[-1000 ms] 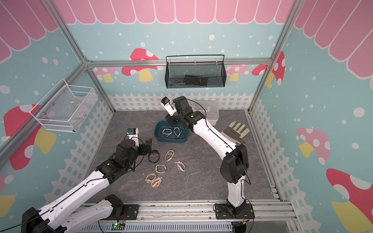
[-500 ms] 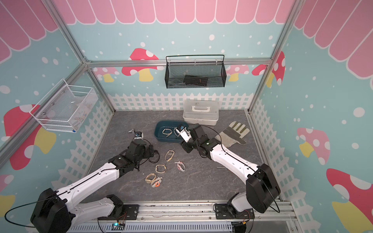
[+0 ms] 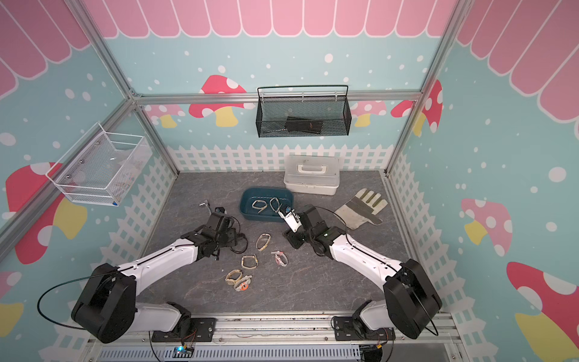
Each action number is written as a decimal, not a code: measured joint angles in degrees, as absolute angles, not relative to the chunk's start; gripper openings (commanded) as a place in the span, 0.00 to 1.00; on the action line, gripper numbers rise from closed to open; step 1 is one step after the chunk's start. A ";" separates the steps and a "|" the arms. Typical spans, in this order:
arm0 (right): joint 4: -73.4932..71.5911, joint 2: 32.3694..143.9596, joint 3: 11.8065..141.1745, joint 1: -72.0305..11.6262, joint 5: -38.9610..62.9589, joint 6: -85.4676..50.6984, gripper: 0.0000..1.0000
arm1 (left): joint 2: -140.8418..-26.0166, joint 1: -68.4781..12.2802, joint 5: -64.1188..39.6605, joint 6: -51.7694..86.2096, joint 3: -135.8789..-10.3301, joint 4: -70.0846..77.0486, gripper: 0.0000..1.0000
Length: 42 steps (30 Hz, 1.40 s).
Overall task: Put the watch into the storage box
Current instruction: Pick up the watch at the center of the board.
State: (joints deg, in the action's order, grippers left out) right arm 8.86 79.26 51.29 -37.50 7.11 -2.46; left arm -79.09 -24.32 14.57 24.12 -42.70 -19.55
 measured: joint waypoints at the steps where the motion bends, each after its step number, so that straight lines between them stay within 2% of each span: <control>1: 8.80 79.26 51.29 -37.50 7.11 -2.50 0.54 | -79.26 -24.23 14.20 24.05 -42.70 -19.62 0.59; 3: 8.62 79.33 51.29 -37.50 7.11 -2.63 0.54 | -79.70 -24.16 13.54 24.21 -42.72 -19.88 0.54; 7: 8.54 79.37 51.29 -37.50 7.09 -2.68 0.54 | -80.86 -24.12 12.93 24.27 -42.76 -20.01 0.53; 11: 8.51 79.59 51.29 -37.52 7.09 -2.68 0.54 | -83.18 -24.12 12.36 24.36 -42.81 -20.01 0.48; 16: 8.51 80.14 51.29 -37.52 7.07 -2.68 0.54 | -85.32 -24.12 12.14 24.82 -42.81 -20.29 0.33; 22: 8.51 80.55 51.29 -37.52 7.05 -2.72 0.55 | -86.08 -24.12 12.16 24.88 -43.13 -20.32 0.22; 24: 8.51 80.64 51.29 -37.52 7.05 -2.72 0.55 | -86.54 -24.12 12.10 24.99 -43.35 -20.27 0.10; 27: 8.51 80.82 51.29 -37.52 7.05 -2.85 0.55 | -87.13 -24.12 11.94 25.08 -43.44 -20.12 0.00; 36: 8.58 81.01 51.51 -37.52 6.94 -2.87 0.56 | -86.37 -24.12 11.77 25.12 -43.55 -20.10 0.00; 42: 8.56 81.01 51.53 -37.52 6.90 -3.07 0.56 | -80.18 -24.12 11.73 25.08 -45.12 -21.19 0.00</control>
State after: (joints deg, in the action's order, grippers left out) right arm 8.56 81.01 51.53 -37.52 6.90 -3.07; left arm -80.18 -24.12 11.73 25.08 -45.12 -21.19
